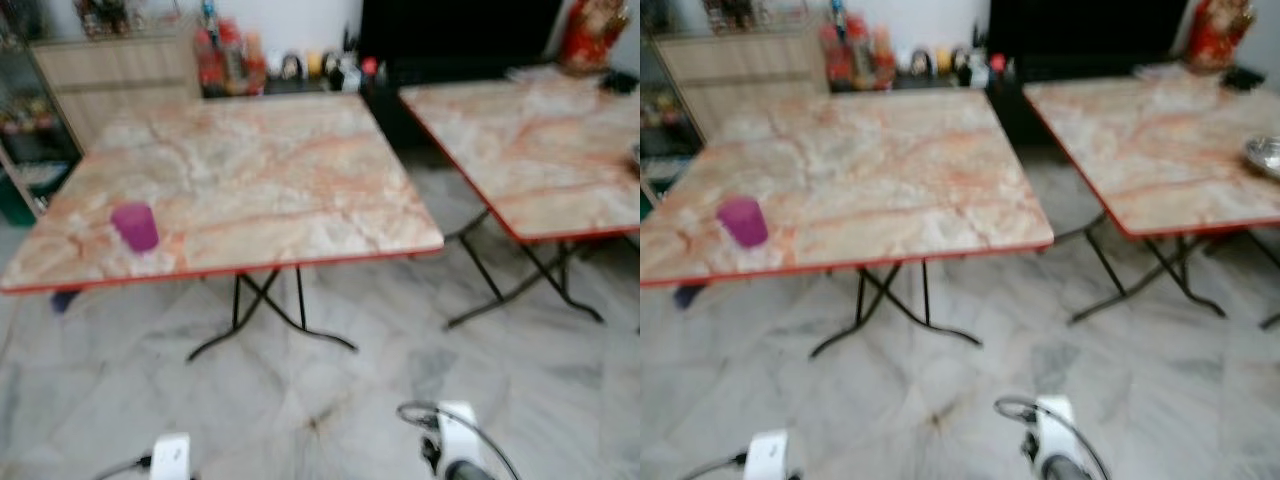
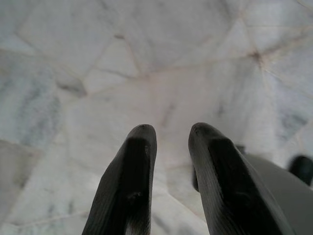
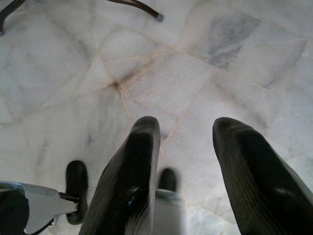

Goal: Setting the table

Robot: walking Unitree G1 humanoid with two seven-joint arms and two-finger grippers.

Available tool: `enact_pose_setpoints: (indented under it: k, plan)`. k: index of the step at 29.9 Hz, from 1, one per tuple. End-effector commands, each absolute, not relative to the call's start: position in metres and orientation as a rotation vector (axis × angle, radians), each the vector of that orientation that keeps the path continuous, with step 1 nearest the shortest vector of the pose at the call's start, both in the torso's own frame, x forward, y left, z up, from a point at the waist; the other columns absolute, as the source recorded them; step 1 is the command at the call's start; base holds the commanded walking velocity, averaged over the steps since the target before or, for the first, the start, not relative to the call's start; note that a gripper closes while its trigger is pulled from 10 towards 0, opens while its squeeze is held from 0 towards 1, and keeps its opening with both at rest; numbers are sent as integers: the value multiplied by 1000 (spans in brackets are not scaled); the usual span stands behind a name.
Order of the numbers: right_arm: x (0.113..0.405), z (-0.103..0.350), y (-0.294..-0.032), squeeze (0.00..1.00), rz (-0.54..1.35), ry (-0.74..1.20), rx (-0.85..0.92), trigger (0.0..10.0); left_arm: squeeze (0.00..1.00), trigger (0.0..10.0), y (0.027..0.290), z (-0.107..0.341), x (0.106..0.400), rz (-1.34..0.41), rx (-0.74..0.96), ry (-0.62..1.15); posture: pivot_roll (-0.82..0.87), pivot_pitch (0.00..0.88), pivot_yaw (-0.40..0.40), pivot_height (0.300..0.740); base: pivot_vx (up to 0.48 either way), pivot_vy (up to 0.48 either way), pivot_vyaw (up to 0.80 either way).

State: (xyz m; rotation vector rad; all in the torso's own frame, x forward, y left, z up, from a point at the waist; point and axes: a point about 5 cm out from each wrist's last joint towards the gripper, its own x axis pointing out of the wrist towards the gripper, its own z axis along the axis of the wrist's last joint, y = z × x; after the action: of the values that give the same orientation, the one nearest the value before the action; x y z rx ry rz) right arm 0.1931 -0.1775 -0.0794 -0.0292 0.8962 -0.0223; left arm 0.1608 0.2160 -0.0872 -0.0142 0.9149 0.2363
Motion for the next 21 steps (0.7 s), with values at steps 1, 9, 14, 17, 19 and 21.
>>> enact_pose_setpoints:
  k: [1,9,14,17,19,21]
  plan:
    - [195,-77,-186,0,-52,887,-36,10000,0,10000,211,-88,161,231,-26,921,11,0,27,732,0,379,0]
    - [196,-77,-186,0,-34,886,-52,10000,0,10000,210,-89,159,228,-24,928,9,0,21,732,0,379,0]
    - [197,-76,-187,0,-20,875,-88,10000,0,10000,210,-89,160,229,-26,918,12,0,18,732,0,211,480]
    - [197,-76,-186,0,-22,874,-70,10000,0,10000,210,-88,161,223,-22,906,14,0,17,732,0,0,160]
    - [197,-76,-186,0,-16,877,-59,10000,0,10000,210,-88,161,225,-21,906,18,0,14,732,0,0,0]
    - [199,-75,-185,0,-21,871,-54,10000,0,10000,211,-88,161,223,-21,903,21,0,13,732,0,0,0]
